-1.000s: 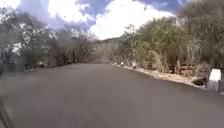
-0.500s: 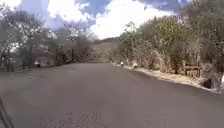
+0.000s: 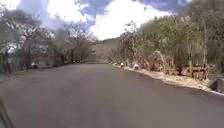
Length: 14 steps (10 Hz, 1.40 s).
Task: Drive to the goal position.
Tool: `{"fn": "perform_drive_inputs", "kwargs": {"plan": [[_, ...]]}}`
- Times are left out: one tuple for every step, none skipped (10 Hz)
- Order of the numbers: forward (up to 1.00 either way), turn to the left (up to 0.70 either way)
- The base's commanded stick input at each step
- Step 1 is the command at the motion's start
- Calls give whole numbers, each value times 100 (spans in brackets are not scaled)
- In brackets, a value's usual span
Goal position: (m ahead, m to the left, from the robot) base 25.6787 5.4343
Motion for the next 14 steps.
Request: {"fn": "perform_drive_inputs", "kwargs": {"plan": [[70, 0], [70, 0], [70, 0], [70, 0], [70, 0], [70, 0], [70, 0], [70, 0], [70, 0], [70, 0], [70, 0], [70, 0], [70, 0], [70, 0]]}}
